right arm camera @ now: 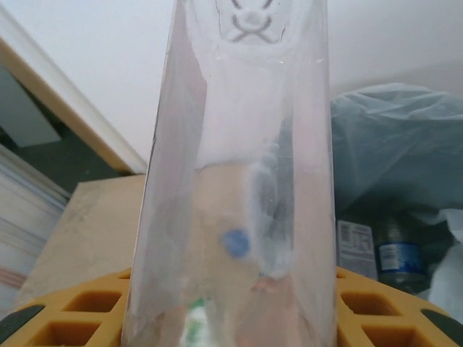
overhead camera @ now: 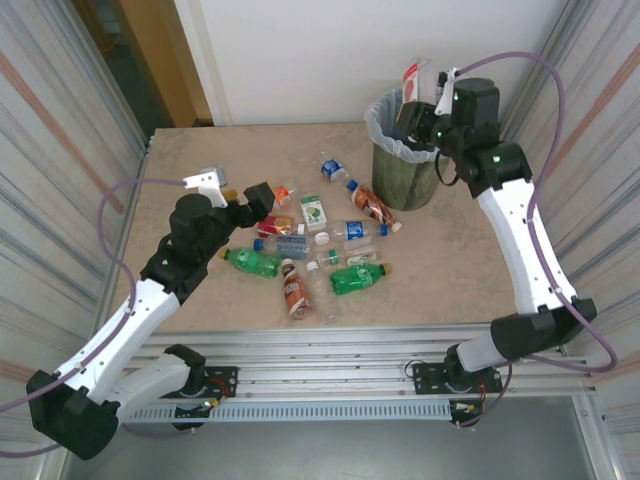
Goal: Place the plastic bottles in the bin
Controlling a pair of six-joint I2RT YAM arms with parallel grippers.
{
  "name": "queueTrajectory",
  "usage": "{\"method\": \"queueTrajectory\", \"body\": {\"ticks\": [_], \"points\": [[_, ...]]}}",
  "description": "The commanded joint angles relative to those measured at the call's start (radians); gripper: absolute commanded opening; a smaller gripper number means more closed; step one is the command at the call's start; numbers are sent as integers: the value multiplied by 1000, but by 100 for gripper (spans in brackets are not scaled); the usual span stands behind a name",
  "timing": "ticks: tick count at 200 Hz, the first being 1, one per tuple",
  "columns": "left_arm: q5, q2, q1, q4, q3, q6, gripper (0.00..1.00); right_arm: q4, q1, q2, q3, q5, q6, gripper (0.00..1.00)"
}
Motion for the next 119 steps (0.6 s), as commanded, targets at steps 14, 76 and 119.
{"method": "queueTrajectory", "body": {"ticks": [14,76,119], "points": [[-48,-23,13,-31,-17,31,99,-198,-84,173,209,-128,-72,15],[-56,-23,35,-75,-20,20,99,-388,-185,484,583,-187,-96,14],[-66,-25,47,-93,-26,11,99,-374,-208,567,617,-202,-92,18]]}}
